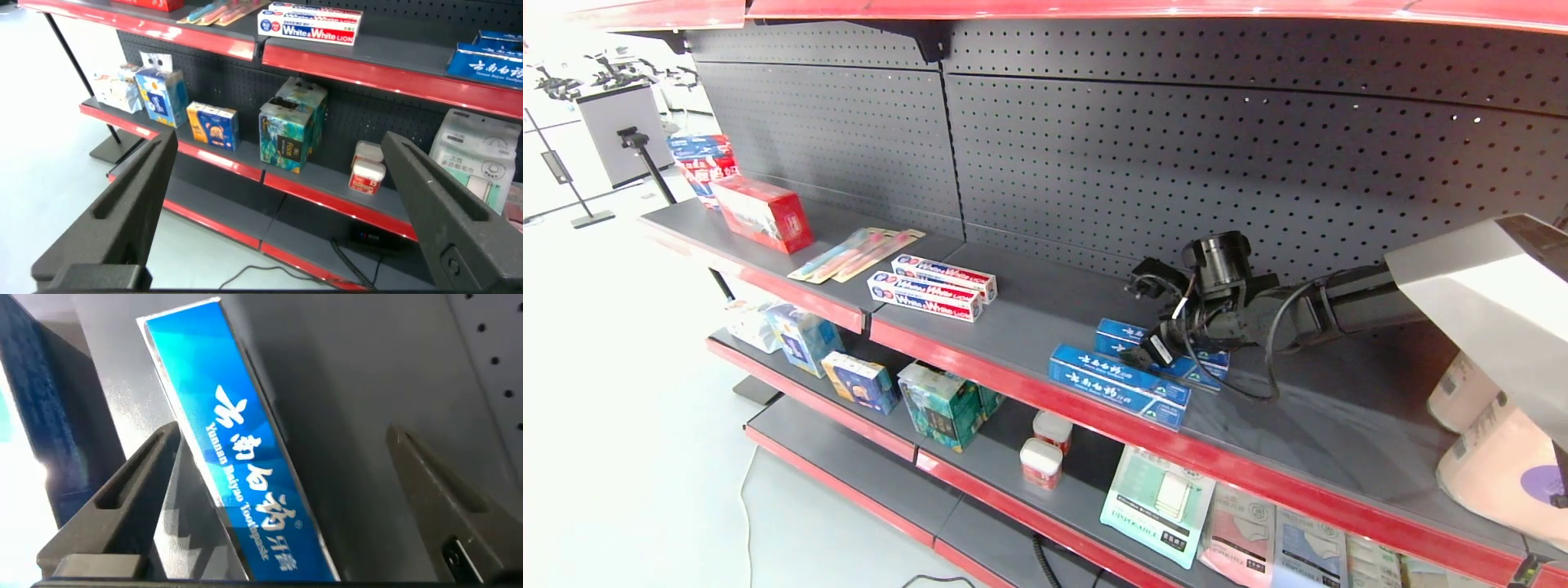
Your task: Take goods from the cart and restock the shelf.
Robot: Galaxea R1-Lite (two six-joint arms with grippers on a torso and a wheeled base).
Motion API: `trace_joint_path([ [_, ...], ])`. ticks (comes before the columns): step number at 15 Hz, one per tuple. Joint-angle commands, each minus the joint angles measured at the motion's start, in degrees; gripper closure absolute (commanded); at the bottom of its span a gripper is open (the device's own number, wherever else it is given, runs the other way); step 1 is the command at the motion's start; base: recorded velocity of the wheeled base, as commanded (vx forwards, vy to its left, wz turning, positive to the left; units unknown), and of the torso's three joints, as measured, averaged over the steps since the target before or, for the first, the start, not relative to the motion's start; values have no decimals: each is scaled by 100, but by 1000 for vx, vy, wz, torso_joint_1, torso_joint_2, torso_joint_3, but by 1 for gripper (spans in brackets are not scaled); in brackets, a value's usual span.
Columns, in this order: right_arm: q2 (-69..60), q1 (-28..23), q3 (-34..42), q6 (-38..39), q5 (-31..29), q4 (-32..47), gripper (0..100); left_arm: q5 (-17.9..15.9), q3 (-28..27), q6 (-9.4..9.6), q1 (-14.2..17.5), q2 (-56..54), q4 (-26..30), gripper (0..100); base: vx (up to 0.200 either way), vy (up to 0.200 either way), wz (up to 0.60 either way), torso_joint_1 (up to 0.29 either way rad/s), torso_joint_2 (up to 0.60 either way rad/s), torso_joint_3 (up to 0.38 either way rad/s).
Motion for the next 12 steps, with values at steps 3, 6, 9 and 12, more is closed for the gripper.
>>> trace_joint_path([
  [3,98,21,-90,8,-73,-4,0,0,0,2,0,0,0,0,0,0,0,0,0,0],
  [6,134,12,-143,34,-161,-4,0,0,0,2,0,0,0,0,0,0,0,0,0,0],
  [9,90,-23,-161,43,-153,-4,0,0,0,2,0,0,0,0,0,0,0,0,0,0],
  [12,-112,-76,-90,34,-91,22,0,0,0,2,0,0,0,0,0,0,0,0,0,0],
])
